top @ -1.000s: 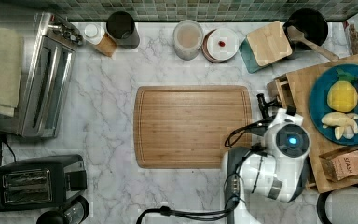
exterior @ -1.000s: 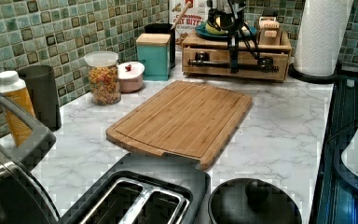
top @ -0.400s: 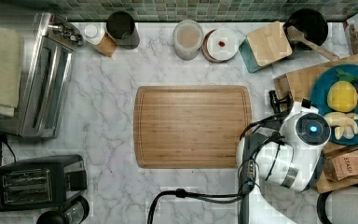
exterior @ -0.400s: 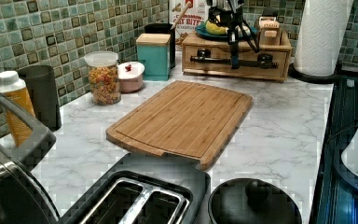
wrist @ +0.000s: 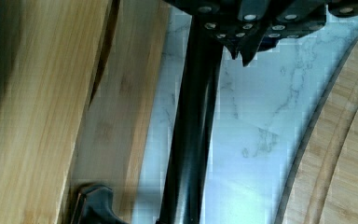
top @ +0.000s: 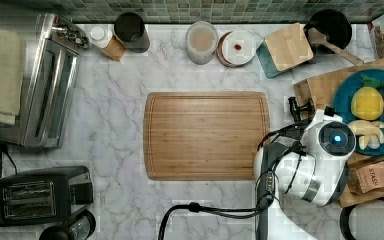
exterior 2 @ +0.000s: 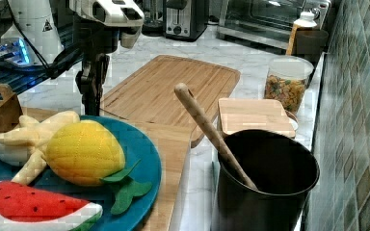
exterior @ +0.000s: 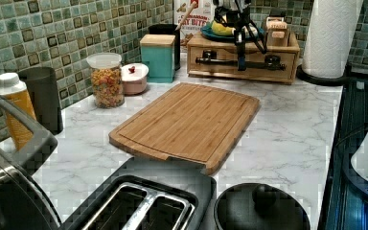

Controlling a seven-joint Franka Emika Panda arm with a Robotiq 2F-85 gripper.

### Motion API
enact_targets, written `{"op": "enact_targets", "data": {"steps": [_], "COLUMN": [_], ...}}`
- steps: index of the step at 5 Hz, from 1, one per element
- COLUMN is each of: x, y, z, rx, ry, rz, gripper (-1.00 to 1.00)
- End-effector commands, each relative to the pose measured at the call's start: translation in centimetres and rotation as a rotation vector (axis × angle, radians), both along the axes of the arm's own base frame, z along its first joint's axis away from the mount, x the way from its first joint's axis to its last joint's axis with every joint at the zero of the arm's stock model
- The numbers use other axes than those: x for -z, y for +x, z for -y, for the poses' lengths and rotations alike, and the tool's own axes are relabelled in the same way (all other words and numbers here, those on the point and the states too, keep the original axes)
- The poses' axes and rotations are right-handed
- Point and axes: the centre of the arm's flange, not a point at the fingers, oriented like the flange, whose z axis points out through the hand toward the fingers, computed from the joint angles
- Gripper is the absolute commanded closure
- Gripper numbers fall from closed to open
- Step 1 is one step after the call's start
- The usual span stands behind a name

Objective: Close the drawer.

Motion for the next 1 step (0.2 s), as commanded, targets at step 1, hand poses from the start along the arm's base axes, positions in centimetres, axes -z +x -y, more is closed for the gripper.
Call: {"op": "enact_targets", "data": {"steps": [1], "x": [-12.82], "y": [1.22], "z": [10.18], "rx": [0.045], "ry": [-0.175], "rz": [0.265], "gripper": [1.00]}}
